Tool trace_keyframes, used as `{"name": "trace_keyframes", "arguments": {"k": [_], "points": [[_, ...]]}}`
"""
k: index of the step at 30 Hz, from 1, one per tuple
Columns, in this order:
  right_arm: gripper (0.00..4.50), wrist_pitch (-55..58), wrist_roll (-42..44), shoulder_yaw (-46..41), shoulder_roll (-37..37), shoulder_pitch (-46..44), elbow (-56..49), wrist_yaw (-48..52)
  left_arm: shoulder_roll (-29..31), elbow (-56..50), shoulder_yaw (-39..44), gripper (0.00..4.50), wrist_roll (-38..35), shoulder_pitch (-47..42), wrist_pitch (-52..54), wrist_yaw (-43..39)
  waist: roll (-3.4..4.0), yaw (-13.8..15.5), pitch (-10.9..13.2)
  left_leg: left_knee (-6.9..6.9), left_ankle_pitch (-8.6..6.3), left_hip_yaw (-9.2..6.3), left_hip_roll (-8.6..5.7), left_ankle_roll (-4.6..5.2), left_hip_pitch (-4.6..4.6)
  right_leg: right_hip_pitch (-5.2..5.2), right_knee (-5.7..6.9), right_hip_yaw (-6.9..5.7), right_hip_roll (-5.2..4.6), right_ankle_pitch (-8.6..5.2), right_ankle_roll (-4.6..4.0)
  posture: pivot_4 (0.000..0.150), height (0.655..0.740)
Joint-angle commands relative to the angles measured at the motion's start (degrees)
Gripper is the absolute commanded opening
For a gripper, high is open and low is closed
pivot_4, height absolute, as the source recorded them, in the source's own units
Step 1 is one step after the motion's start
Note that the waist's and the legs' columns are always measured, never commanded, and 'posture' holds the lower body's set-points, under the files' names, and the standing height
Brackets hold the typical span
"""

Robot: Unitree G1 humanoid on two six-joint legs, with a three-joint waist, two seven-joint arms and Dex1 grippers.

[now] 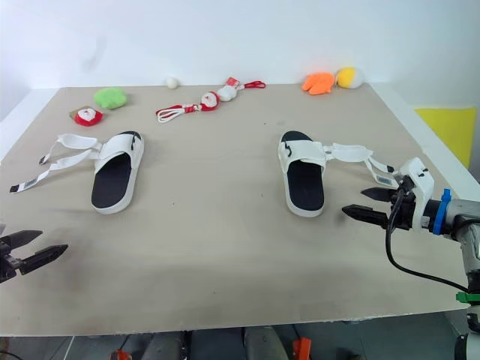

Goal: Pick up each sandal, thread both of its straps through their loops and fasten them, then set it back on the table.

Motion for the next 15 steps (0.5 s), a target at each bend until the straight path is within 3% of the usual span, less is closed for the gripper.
{"name": "trace_keyframes", "arguments": {"k": [1, 10, 15], "points": [[4.50, -0.9, -0.2, -1.0, -0.9, -1.4, 0.0, 0.8, 0.4, -1.2, 1.5, 4.39, -0.4, 0.2, 0.1, -0.1, 0.00, 0.0, 0.0, 0.00, 0.00, 0.00, 0.00, 0.00, 0.00, 0.00, 0.00, 0.00, 0.00, 0.00, 0.00, 0.150, 0.7400], [4.50, -2.6, -1.1, -1.2, -0.4, -2.1, 1.4, 0.7, 0.4, -1.3, 0.3, 4.39, -0.3, -0.8, 0.0, 0.3, 0.00, 0.0, 0.0, 0.01, 0.00, 0.00, 0.00, 0.00, 0.04, 0.04, 0.01, 0.00, 0.00, 0.00, 0.00, 0.150, 0.7400], [4.50, -4.9, -1.6, -1.4, 2.1, -4.6, -1.6, -3.6, -2.6, -7.8, -5.2, 4.39, -3.3, -7.7, 1.9, 3.6, 0.00, 0.0, 0.0, 0.13, 0.00, -0.01, 0.00, 0.00, 0.11, 0.17, 0.04, 0.01, 0.00, 0.04, 0.05, 0.150, 0.7400]]}}
